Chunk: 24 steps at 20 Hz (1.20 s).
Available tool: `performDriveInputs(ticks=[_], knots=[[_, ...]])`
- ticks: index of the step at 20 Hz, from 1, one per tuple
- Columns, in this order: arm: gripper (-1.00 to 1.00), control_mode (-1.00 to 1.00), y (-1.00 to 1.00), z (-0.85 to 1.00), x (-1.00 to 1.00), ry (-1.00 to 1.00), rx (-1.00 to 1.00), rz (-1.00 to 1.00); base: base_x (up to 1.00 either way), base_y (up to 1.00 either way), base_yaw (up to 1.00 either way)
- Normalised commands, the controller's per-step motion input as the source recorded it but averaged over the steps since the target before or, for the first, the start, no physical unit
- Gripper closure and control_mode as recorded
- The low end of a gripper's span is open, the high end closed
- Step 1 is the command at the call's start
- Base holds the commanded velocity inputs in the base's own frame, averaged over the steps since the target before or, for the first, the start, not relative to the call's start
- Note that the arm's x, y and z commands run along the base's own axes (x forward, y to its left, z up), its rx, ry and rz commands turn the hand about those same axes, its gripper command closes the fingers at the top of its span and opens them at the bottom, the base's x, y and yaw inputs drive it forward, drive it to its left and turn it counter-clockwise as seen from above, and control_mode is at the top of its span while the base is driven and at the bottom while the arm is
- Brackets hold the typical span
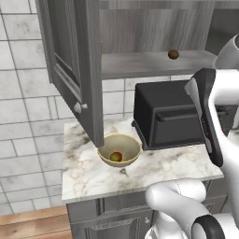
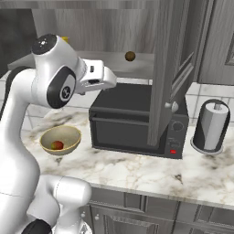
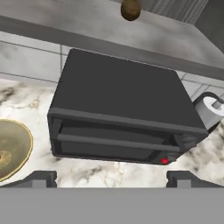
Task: Open the cabinet. Pick the mango and kiwi from the cabinet and place them into the bowl. Then close the cabinet.
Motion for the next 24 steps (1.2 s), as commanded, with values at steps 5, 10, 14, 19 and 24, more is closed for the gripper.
performDriveInputs(ticks=[5,10,14,19,24], knots=[[-1.0,-1.0,-0.08,0.07,0.31,0.0,0.0,-0.01,0.0,0.0,0.0],[-1.0,-1.0,-0.01,0.05,0.18,-0.12,-0.01,-0.01,0.0,0.0,0.0],[-1.0,-1.0,0.0,0.08,0.15,-0.19,-0.01,-0.01,0.0,0.0,0.0],[-1.0,-1.0,0.0,0.04,0.32,-0.08,0.02,-0.02,0.0,0.0,0.0],[-1.0,-1.0,0.0,0.0,0.42,-0.03,0.07,-0.02,0.0,0.0,0.0]])
